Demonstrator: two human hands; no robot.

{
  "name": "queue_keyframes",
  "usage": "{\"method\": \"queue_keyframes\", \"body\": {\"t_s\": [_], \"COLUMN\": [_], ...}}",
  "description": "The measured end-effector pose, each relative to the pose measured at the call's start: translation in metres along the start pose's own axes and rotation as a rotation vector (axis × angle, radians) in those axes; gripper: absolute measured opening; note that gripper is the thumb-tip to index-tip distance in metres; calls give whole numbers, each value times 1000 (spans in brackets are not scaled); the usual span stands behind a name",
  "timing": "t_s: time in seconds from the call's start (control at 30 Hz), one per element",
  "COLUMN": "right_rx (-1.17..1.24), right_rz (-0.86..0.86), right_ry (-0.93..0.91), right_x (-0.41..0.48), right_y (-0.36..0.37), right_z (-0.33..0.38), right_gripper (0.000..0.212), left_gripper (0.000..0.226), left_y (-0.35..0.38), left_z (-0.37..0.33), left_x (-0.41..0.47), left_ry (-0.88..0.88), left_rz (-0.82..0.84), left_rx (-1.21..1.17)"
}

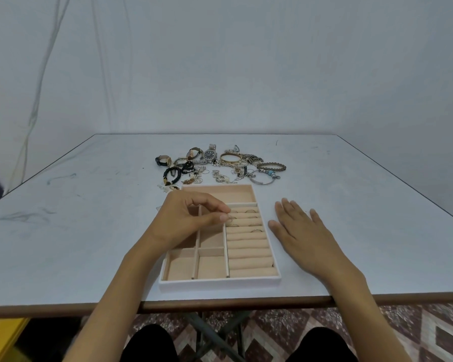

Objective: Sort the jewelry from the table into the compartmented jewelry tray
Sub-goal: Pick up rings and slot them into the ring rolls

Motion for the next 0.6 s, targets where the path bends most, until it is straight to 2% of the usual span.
{"method": "queue_keyframes", "body": {"t_s": [0.33,0.6], "right_rx": [21,38], "right_rz": [-12,1], "right_ry": [5,12], "right_x": [0,0], "right_y": [-4,-4], "right_z": [1,1], "right_gripper": [59,59], "left_gripper": [13,13], "left_y": [9,12], "left_z": [-6,-3], "left_x": [-2,1], "left_ry": [129,121], "left_rz": [63,99], "left_rx": [129,182]}}
Point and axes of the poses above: each hand's wrist, its own x-axis towards the middle knuckle, its own y-axis out of the palm, z = x × y, the point moved 6 cm from there along x, towards the middle knuckle, and after that the axes turned 13 degrees about -z, right-handed, at the moved point
